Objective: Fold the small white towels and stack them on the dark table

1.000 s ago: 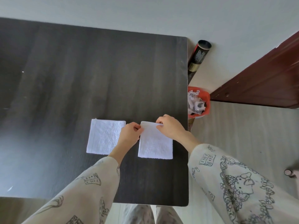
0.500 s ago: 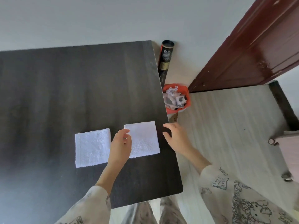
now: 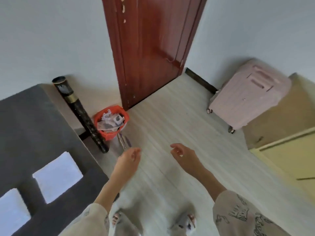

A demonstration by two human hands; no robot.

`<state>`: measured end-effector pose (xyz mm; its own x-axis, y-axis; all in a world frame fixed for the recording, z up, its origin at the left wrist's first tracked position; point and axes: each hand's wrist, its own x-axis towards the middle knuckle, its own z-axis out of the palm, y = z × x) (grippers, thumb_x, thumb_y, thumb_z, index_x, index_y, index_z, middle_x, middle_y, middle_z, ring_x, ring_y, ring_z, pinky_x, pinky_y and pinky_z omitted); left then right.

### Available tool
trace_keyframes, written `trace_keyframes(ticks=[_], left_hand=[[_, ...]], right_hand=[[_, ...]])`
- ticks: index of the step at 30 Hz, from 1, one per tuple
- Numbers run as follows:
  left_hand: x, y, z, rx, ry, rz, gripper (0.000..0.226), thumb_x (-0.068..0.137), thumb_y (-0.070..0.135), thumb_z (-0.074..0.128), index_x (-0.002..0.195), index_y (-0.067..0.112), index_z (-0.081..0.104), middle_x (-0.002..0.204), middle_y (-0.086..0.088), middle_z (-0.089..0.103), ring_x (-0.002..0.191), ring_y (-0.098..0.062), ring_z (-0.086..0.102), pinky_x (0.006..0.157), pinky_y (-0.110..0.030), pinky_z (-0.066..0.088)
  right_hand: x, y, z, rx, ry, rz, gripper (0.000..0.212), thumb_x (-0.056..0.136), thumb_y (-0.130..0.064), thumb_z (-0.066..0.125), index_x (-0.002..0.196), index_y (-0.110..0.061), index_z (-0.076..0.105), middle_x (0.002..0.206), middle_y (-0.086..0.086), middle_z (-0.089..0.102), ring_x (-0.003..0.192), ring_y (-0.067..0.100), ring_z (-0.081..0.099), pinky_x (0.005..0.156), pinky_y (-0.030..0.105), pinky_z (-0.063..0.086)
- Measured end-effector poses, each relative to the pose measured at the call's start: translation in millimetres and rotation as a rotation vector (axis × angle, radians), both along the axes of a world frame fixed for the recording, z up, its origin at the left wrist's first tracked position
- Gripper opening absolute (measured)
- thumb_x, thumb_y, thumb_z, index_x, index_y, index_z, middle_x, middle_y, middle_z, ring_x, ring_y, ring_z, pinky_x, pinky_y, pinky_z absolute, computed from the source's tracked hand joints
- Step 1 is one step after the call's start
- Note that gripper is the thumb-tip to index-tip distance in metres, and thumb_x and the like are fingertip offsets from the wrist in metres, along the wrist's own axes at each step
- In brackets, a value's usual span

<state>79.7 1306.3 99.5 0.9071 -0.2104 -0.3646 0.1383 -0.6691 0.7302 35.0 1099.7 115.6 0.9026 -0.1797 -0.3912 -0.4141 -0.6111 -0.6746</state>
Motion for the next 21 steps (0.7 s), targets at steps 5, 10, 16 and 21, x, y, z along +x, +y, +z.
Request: trace_keyframes(ticks=[5,10,16,21], left_hand=[[-22,-149,20,-0.041,-0.093,-0.161,0.020,0.094,0.018,0.049,0.110,0.014,0.060,0.100,0.000,0.062,0.089,-0.014,0.058,0.079,-0.023,0.042],[-65,-310,43,-0.129,-0.161,-0.412,0.020,0.094,0.016,0.049,0.109,0.011,0.061,0.097,0.005,0.060,0.086,-0.012,0.057,0.073,-0.012,0.036],[-92,-472,52,-0.166,-0.157,-0.662,0.019,0.093,0.017,0.051,0.108,0.013,0.062,0.099,0.005,0.063,0.085,-0.011,0.059,0.073,-0.014,0.039],[-95,-594,40,-0.167,-0.147,-0.825,0.018,0.093,0.017,0.051,0.107,0.014,0.062,0.096,0.007,0.062,0.083,-0.010,0.059,0.067,-0.006,0.039]], right_hand=[[-79,-148,13,-0.003,-0.038,-0.213,0.025,0.095,-0.023,0.051,0.118,-0.019,0.058,0.108,0.001,0.064,0.092,0.012,0.059,0.085,0.024,0.047],[-149,-272,27,0.020,-0.085,-0.446,0.022,0.094,-0.021,0.053,0.114,-0.020,0.060,0.104,0.004,0.067,0.092,0.015,0.061,0.084,0.028,0.048],[-207,-401,39,0.015,-0.161,-0.671,0.022,0.093,-0.018,0.055,0.113,-0.016,0.062,0.101,0.008,0.069,0.093,0.019,0.065,0.089,0.035,0.051],[-226,-507,35,0.001,-0.192,-0.827,0.021,0.093,-0.017,0.054,0.112,-0.014,0.062,0.100,0.007,0.069,0.090,0.019,0.065,0.087,0.034,0.051]])
